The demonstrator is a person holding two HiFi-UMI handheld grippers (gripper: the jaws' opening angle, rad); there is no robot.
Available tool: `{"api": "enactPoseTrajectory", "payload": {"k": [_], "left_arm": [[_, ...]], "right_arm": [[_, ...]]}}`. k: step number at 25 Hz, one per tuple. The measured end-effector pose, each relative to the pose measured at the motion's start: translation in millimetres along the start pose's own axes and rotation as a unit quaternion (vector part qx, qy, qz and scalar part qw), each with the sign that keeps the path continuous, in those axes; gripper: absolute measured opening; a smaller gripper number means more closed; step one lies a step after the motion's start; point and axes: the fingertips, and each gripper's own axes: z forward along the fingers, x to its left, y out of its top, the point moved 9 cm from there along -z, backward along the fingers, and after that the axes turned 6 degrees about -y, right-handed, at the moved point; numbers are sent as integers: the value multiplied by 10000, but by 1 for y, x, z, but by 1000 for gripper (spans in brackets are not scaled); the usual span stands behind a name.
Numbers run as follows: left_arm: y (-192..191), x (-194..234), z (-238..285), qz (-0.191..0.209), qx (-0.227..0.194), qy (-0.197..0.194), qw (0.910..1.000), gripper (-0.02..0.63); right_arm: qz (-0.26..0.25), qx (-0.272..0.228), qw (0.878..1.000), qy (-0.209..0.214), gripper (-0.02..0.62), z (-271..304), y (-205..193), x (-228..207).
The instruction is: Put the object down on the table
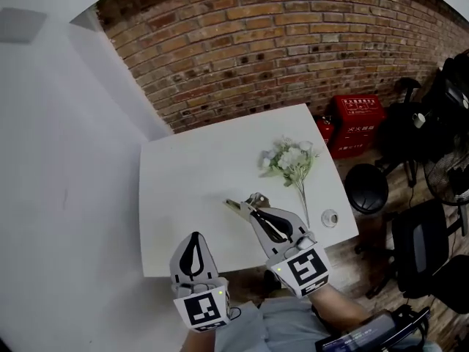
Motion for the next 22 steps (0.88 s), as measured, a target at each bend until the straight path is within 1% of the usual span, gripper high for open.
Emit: {"api": "enactPoseTrajectory", "payload": {"k": [5, 9, 11, 16, 22], "left_arm": [[5, 22, 6, 38, -114, 368, 9993, 9], [4, 31, 8, -107, -54, 552, 9984, 9], [1, 38, 11, -91, -34, 575, 9983, 9], [-8, 60, 25, -213, 64, 587, 9980, 9], [-20, 80, 50, -418, 304, 431, 9977, 9]], "right_arm": [[-231, -136, 9995, 182, 34, 29, 11, -6], [-279, -152, 9988, 376, 34, 47, 18, -3], [-309, -96, 9986, 423, 34, 56, 16, -1], [-273, 70, 9985, 474, 34, 83, 11, 6], [-210, 356, 9982, 430, 34, 111, 0, 8]]}}
